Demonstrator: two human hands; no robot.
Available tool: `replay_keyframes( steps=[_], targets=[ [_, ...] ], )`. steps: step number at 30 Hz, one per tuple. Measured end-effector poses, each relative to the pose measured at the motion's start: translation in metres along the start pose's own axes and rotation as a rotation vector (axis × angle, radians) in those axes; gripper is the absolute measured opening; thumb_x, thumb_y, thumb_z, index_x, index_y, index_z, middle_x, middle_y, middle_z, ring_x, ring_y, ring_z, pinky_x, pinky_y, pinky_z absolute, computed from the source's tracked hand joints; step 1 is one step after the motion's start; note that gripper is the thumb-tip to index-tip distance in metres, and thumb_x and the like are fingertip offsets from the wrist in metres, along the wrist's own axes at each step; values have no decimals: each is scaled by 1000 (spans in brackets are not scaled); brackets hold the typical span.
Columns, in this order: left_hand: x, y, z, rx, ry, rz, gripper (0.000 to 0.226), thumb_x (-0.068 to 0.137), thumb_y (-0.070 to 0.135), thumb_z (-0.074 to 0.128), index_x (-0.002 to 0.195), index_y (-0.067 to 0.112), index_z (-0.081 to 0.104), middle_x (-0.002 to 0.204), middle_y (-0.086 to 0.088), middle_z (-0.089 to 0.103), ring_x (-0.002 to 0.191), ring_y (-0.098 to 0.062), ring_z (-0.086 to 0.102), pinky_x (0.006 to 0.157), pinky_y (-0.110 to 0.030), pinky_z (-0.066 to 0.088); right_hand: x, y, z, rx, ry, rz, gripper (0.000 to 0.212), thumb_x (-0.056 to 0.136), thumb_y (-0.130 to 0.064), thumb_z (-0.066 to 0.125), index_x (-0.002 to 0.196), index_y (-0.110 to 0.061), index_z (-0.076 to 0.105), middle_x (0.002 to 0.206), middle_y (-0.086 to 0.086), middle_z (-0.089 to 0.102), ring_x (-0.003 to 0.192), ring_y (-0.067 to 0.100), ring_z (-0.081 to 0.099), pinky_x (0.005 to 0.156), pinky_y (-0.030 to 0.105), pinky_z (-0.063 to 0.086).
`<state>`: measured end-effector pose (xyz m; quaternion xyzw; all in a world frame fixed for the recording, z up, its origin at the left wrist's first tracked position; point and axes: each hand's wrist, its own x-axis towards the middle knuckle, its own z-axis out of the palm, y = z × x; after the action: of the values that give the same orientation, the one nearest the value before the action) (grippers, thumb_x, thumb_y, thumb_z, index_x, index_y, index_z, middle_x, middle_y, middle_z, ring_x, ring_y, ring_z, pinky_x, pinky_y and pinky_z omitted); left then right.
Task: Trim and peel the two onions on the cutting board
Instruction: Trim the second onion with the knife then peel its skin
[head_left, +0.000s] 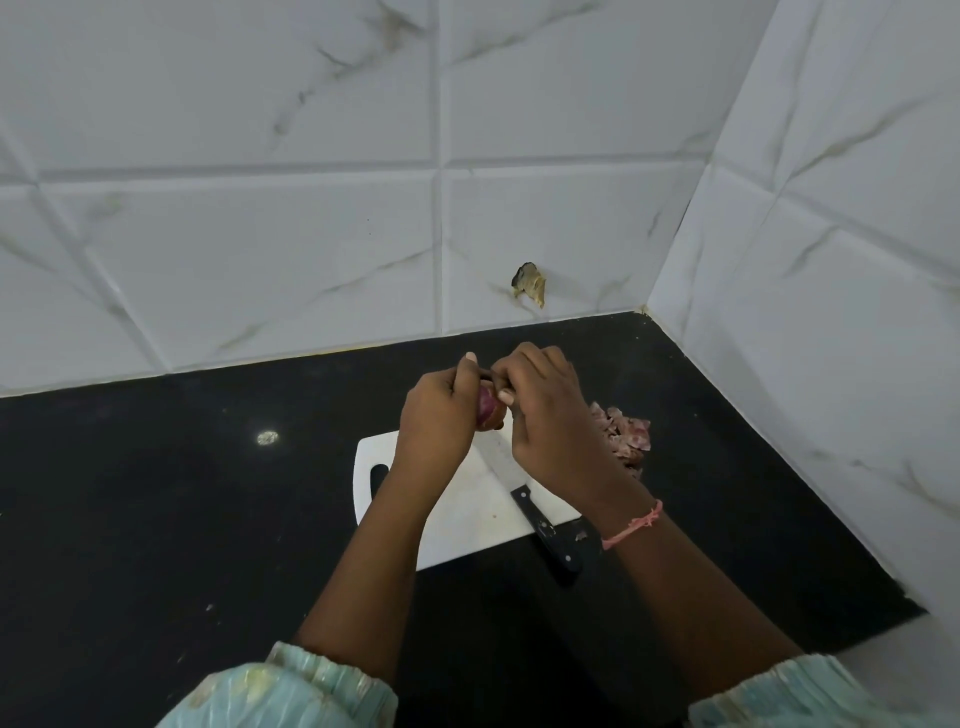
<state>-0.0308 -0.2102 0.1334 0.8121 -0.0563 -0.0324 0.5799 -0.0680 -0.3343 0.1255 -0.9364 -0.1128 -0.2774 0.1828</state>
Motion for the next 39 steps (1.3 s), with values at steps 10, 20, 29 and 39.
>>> replay_keyframes(
  steps=[10, 20, 29, 39],
  targets=[
    [-13, 3, 6, -453, -171, -397, 40, 105, 42, 42, 94, 10, 61, 70, -9, 57, 42, -9, 43, 41, -19, 36, -17, 1, 13, 173, 192, 122, 17, 86, -16, 42, 102, -15, 49, 102, 0, 50, 97, 6, 38, 82, 20, 38],
    [-13, 4, 4, -351, -53, -130, 41, 106, 39, 40, 88, 18, 71, 63, 5, 59, 57, -6, 52, 51, -16, 41, -19, 6, 0, 477, 78, 124, 29, 94, -22, 61, 123, -23, 61, 116, -11, 58, 108, 6, 57, 85, 27, 54],
    [-15, -2, 4, -324, -53, 79, 35, 106, 36, 40, 107, 23, 72, 90, 6, 71, 71, -2, 62, 57, -14, 47, -19, -2, -8, 459, 229, 251, 20, 86, -15, 73, 105, -13, 70, 100, -5, 69, 92, 6, 63, 79, 15, 51],
    [-17, -1, 1, -507, -164, 63, 19, 103, 17, 52, 114, 14, 66, 110, -5, 70, 98, -21, 69, 83, -29, 59, -14, -6, -11, 437, 280, 353, 5, 91, -12, 66, 96, -11, 67, 88, -3, 66, 81, 7, 64, 69, 12, 50]
  ],
)
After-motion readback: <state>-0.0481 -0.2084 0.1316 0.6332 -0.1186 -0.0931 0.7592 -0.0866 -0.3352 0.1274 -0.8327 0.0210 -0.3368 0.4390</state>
